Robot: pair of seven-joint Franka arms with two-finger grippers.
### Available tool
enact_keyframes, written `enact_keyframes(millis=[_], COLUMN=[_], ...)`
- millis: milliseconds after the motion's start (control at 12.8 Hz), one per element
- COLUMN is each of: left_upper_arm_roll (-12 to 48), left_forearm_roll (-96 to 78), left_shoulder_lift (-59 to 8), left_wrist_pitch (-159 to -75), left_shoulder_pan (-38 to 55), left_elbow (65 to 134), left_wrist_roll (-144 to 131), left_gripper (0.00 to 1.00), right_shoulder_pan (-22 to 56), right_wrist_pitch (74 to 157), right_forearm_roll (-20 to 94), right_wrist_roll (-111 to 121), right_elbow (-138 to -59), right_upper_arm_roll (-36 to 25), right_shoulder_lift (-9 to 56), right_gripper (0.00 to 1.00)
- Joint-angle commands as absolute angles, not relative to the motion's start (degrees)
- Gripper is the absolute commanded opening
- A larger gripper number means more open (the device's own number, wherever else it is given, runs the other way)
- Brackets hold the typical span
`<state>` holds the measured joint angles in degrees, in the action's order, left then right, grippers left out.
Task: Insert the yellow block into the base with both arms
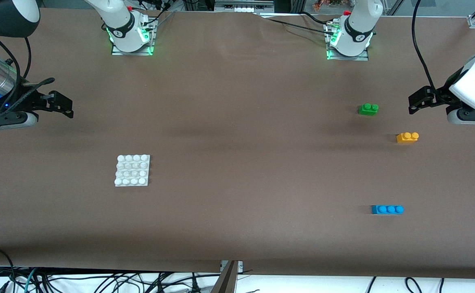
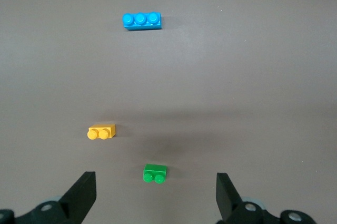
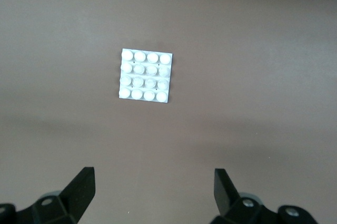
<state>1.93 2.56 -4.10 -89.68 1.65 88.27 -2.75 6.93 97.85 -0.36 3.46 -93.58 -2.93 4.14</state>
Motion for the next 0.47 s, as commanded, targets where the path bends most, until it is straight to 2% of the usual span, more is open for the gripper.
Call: enact_keyframes(millis=[0, 390], left_upper_arm_roll=[1.76, 1.93], left_forearm_roll=[1.41, 1.41], left_shoulder_lift=[-4.22, -4.22], left_wrist_pitch=[-88.42, -88.42], left_shoulder_pan=[1.85, 1.85], left_elbow=[87.01, 87.10], left_wrist_roll=[-2.90, -2.90], left_gripper=[1.00, 1.00], right_shoulder_pan=[6.59, 6.59], right_wrist_pitch=[97.38, 97.47], right_forearm_roll=[-0.79, -0.79], right_wrist_roll=[4.31, 4.31], right_elbow=[-93.16, -93.16], right_upper_arm_roll=[-2.72, -2.72], right_shoulder_lift=[4.13, 4.13], right_gripper=[1.00, 1.00])
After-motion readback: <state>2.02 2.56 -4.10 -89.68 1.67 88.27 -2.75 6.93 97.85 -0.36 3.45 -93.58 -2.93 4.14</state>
